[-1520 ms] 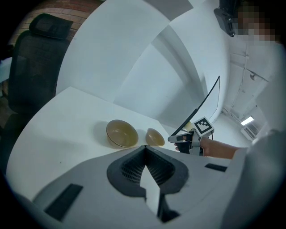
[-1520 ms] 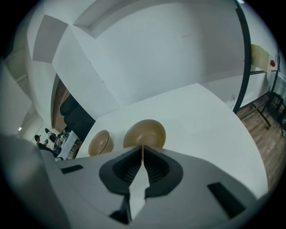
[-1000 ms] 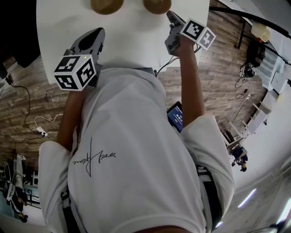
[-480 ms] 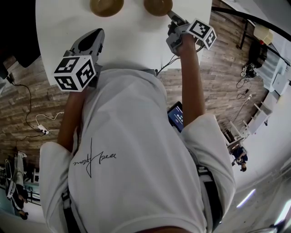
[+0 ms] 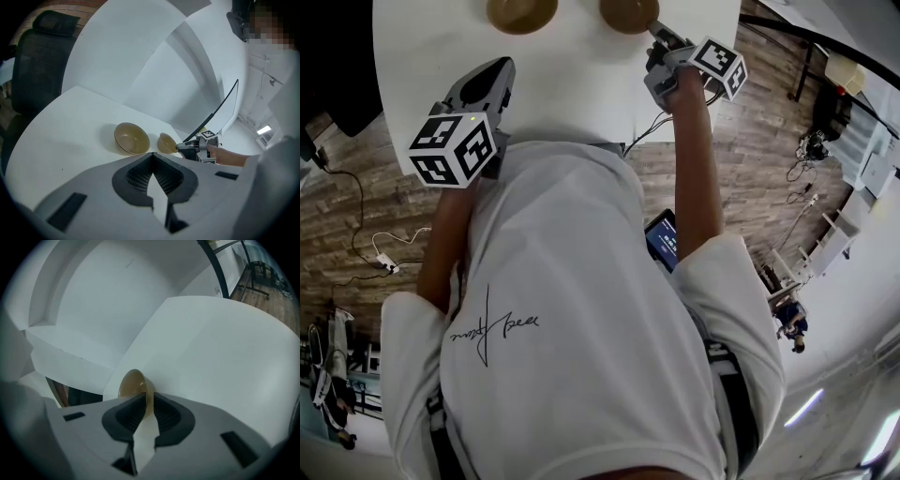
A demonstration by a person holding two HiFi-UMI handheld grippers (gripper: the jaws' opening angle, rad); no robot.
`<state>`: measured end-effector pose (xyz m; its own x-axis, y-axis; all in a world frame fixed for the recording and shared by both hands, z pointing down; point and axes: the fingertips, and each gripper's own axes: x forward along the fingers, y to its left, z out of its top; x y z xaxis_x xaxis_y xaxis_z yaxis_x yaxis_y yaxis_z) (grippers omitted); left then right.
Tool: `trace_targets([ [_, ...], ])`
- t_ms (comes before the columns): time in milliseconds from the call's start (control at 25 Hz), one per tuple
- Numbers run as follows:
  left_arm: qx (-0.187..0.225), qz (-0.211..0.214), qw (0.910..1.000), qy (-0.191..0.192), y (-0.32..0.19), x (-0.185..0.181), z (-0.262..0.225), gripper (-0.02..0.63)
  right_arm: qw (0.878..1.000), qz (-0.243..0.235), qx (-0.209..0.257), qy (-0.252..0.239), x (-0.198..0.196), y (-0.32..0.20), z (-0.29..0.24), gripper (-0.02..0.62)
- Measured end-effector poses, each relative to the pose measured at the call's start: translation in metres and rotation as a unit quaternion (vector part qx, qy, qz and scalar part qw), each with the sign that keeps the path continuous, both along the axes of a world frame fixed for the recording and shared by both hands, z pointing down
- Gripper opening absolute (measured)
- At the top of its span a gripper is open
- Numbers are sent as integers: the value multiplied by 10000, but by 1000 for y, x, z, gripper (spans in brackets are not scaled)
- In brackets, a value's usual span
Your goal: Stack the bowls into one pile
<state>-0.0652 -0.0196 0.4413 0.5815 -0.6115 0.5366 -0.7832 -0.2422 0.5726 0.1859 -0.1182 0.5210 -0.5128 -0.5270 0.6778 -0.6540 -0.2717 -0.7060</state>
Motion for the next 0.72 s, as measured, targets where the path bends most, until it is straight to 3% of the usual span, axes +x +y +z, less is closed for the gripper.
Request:
trace_targets([
  [200, 1, -29, 10000, 23, -1, -1, -1, 3, 9999, 97, 9, -80, -1, -3, -2, 28],
  [720, 5, -58, 9999, 85, 2, -1, 1, 3, 9997, 144, 92, -182, -2, -1, -7, 23],
])
